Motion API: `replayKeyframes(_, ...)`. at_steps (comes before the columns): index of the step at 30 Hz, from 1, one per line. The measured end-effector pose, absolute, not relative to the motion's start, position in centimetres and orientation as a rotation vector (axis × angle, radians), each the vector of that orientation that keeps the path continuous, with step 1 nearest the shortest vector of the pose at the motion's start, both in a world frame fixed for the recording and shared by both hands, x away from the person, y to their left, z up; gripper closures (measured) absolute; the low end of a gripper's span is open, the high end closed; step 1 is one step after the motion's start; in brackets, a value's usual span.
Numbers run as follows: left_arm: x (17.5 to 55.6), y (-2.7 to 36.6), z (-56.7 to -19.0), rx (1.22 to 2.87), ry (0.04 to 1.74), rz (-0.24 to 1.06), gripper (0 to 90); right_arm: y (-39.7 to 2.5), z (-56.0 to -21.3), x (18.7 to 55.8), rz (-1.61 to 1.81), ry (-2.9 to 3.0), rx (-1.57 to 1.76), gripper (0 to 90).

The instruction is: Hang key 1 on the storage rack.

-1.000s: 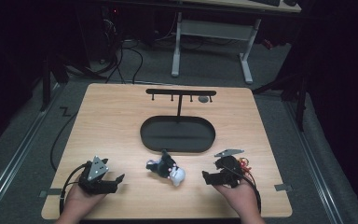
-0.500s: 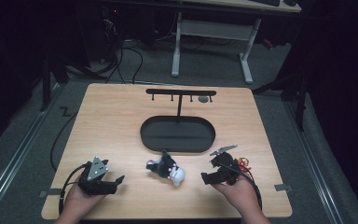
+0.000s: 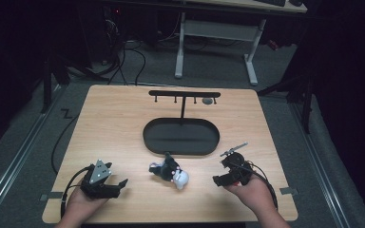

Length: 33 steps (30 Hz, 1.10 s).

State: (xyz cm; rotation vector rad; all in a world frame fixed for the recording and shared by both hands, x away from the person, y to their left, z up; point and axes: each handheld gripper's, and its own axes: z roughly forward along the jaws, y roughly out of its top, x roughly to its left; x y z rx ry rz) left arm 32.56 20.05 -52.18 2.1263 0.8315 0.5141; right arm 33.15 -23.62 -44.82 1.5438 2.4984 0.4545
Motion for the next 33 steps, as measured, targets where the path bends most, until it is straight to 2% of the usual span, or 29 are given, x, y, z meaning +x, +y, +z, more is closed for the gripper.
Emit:
replayKeyframes(19, 32.5, 20.0, -52.2, 2.136, 0.819, 0.51, 15.2, -29.4, -43.7, 32.5, 0.386, 2.391, 1.668, 30.1)
replayKeyframes(33, 32.5, 19.8, -52.3, 2.142, 0.813, 0.507, 15.2, -32.6, -44.7, 32.1, 0.351, 2.336, 1.777, 31.3)
